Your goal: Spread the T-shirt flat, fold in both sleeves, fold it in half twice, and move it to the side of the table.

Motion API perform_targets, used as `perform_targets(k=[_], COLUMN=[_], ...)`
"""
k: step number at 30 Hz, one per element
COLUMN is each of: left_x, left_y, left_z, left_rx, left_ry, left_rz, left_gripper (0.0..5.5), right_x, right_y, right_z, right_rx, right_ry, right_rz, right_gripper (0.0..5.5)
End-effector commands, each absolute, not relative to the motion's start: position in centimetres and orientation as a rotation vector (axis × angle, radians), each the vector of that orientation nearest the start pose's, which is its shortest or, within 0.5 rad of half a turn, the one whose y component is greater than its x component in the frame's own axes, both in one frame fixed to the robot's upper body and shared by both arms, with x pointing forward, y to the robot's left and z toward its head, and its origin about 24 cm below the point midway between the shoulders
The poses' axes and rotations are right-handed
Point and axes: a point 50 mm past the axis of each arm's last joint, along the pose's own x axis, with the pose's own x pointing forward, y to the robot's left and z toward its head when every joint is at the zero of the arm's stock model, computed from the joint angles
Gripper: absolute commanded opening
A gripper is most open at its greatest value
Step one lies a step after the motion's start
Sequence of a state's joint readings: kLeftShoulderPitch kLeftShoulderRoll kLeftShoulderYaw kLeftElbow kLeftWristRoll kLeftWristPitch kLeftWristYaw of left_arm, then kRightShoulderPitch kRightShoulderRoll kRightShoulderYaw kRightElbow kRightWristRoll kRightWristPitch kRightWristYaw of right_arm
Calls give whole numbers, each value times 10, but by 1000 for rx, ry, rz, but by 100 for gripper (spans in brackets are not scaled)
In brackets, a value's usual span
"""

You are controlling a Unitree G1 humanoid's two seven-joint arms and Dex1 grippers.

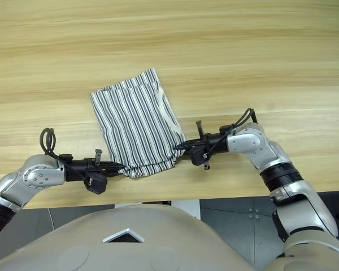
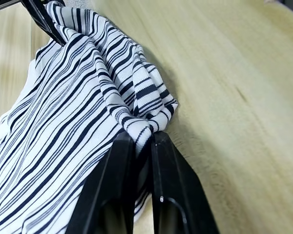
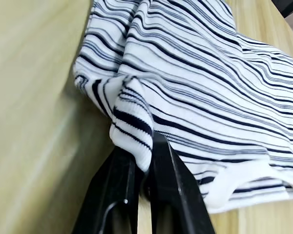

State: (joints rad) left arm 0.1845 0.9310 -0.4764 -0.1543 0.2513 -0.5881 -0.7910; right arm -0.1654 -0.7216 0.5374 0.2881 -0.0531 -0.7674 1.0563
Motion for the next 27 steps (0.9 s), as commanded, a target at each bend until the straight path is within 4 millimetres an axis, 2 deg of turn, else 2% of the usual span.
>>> perform_targets(k=[1, 4, 10, 18, 21, 27], left_x=[133, 132, 142, 132, 141, 181], left_y=[171, 173, 181, 191, 196, 200], left_z=[34, 46, 96, 112, 112, 111], left_rx=[1010, 1009, 836, 737, 747, 751], left_ry=[59, 117, 258, 361, 341, 252], left_rz=[-1653, -1665, -1688, -1796, -1728, -1506], left_gripper=[25, 25, 25, 25, 25, 25], right_x=[193, 185, 162, 147, 160, 201], right_y=[-158, -159, -161, -161, -156, -145], right_z=[38, 47, 61, 78, 86, 94], right_rx=[-760, -695, -560, -515, -554, -621], right_ry=[-25, 26, 157, 225, 184, 40], right_rz=[1718, 1757, 1824, 1856, 1769, 1563], right_gripper=[10, 10, 10, 10, 10, 10])
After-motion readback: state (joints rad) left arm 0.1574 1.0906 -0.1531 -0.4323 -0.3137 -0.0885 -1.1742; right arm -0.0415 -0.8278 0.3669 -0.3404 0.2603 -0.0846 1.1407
